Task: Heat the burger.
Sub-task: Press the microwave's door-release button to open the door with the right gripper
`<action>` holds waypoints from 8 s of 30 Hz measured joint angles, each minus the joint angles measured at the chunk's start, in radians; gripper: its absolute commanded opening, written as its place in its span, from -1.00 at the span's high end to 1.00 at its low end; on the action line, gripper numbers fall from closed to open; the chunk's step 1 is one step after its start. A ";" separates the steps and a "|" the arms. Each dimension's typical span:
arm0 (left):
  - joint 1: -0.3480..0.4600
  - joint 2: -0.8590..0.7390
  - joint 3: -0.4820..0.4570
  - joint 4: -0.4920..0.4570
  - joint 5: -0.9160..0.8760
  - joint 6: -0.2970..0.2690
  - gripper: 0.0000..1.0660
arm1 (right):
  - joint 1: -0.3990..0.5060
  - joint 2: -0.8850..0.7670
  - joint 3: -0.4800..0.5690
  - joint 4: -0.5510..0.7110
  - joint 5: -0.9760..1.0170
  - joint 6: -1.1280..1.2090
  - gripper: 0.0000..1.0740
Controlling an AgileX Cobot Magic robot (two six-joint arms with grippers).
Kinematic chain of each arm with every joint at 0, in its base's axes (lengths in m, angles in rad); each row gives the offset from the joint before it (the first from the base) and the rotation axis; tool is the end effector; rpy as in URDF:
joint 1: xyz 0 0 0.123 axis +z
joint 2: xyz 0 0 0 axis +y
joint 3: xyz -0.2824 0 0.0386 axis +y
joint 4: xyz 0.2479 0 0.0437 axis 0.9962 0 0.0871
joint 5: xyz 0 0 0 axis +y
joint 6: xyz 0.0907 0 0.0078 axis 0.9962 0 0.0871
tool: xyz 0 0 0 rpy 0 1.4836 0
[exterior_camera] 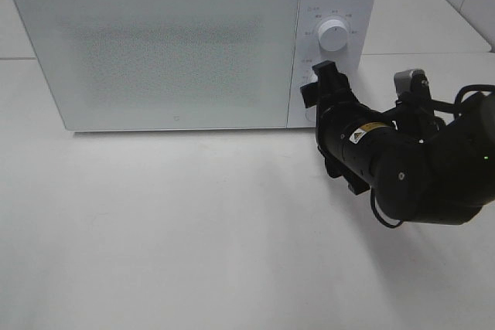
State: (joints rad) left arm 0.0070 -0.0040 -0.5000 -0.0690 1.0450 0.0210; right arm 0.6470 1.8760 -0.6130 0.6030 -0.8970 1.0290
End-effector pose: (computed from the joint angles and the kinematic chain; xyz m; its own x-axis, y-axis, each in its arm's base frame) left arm -0.0049 -0.0055 0.2786 -0.4380 -0.0167 -0.8988 0.0407 0.9984 -0.0384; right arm 0.2751 0.1573 0.1277 -0.2490 0.9250 -0.2869 0.2608 0.3494 0.9000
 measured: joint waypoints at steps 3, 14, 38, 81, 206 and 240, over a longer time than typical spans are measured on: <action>0.000 0.000 0.000 0.000 0.000 0.000 -0.98 | 0.000 -0.056 0.010 -0.022 0.103 -0.138 -0.41; 0.000 0.000 0.000 0.000 0.000 0.000 -0.98 | -0.012 -0.248 0.011 -0.059 0.514 -0.782 -0.41; 0.000 0.000 0.000 0.000 0.000 0.000 -0.98 | -0.128 -0.461 -0.206 -0.406 1.672 -1.261 -0.41; 0.000 0.000 0.000 0.000 0.000 0.000 -0.98 | -0.531 -1.596 0.010 -0.517 2.054 -1.127 -0.43; 0.000 0.000 0.000 0.000 0.000 0.000 -0.98 | 0.101 -0.325 0.449 0.112 -0.300 -1.243 -0.42; 0.000 0.000 0.000 0.000 0.000 0.000 -0.98 | 0.260 -0.158 0.266 0.337 -0.308 -0.883 -0.42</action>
State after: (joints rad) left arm 0.0070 -0.0040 -0.5000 -0.0690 1.0450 0.0210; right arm 0.9070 1.7180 -0.3470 0.9400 -1.2050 0.1460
